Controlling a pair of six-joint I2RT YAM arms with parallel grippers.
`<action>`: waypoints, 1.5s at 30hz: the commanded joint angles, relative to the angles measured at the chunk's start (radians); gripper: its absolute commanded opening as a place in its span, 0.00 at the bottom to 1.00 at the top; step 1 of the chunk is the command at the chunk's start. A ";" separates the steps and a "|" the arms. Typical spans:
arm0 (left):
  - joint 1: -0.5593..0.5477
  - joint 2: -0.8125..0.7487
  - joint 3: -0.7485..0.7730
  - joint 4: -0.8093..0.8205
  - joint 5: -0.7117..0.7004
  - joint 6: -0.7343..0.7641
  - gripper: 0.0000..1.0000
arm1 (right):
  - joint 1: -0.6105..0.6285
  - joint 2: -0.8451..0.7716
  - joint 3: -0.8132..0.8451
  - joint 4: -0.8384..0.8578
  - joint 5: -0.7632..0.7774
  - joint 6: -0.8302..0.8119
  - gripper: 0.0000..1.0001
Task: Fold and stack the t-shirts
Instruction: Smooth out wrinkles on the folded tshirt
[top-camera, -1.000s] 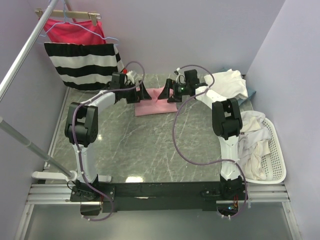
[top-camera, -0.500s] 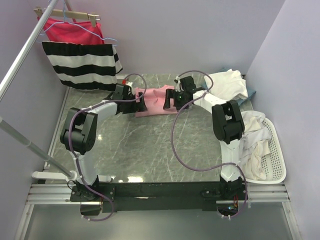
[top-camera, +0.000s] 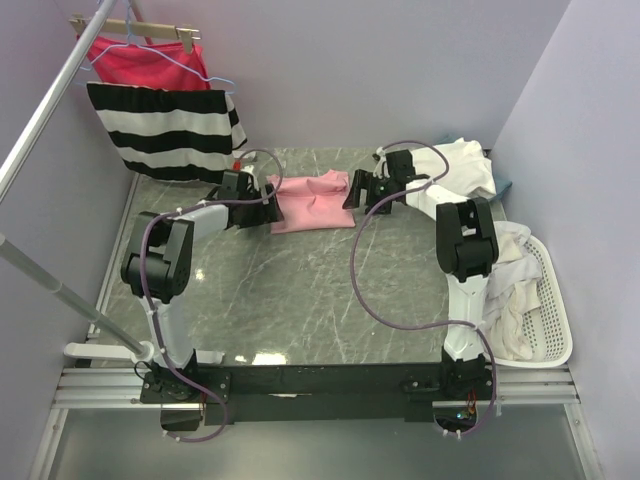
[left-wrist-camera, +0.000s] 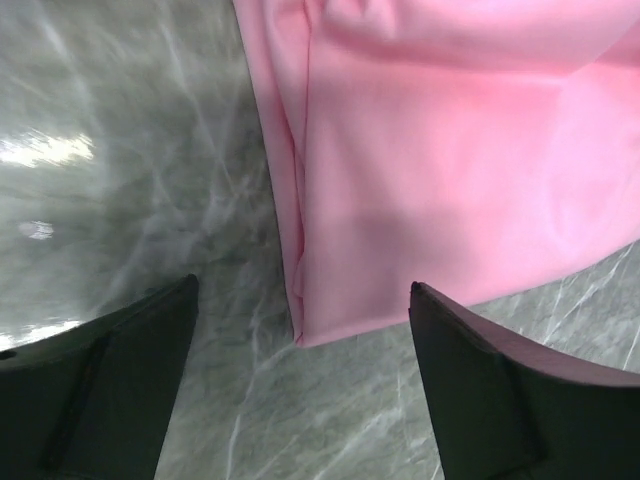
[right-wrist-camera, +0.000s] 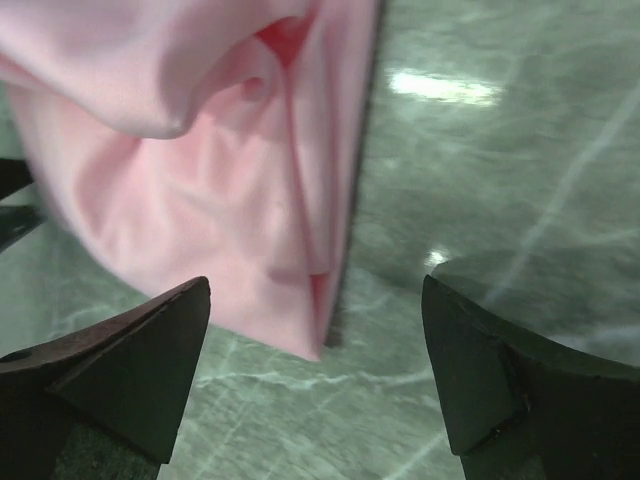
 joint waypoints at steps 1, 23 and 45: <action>0.000 0.043 -0.006 0.048 0.121 -0.025 0.86 | 0.011 0.045 0.028 0.049 -0.148 0.050 0.90; -0.014 -0.088 -0.218 0.039 0.198 -0.080 0.01 | 0.011 -0.166 -0.392 0.244 -0.273 0.156 0.15; -0.143 -0.486 -0.351 -0.122 -0.118 -0.067 0.99 | 0.088 -0.739 -0.701 0.082 0.203 0.051 0.74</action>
